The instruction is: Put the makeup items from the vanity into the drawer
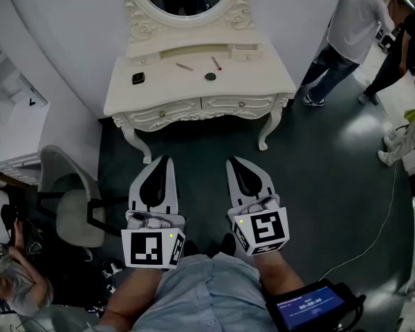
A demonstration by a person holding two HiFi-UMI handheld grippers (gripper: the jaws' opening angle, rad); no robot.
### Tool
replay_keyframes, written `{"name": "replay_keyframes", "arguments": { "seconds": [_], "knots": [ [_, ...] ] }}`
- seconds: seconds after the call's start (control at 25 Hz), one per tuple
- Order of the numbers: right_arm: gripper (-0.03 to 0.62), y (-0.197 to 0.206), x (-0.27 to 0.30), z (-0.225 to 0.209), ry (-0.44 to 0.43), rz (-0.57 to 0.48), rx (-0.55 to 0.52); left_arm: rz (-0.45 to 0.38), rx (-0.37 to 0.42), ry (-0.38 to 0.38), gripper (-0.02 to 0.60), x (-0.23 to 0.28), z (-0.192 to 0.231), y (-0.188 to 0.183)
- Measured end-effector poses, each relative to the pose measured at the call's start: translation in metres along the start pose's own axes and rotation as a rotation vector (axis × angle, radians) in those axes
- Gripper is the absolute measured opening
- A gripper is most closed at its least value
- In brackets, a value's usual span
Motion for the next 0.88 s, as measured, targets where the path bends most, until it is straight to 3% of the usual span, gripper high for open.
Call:
{"name": "replay_keyframes", "arguments": {
  "seconds": [0.44,0.88],
  "knots": [
    [0.002,0.011,-0.013,-0.021,-0.025,-0.011,0.015,0.007,0.008,-0.026,-0.002,0.001,-0.027,0.007],
    [0.003,0.017,-0.005,-0.064,-0.116,0.037,0.059,0.064,0.013,-0.081,-0.002,0.023,-0.059,0.01]
  ]
}}
Point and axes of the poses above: the fingertips, and each gripper's own axes: x forward along the fingers, z to its left, y out of its underside, the point moved 4 cm from there along -x, backward along the fingers, and after that the axes turned 6 degrees about z, right-handed, at the moved point
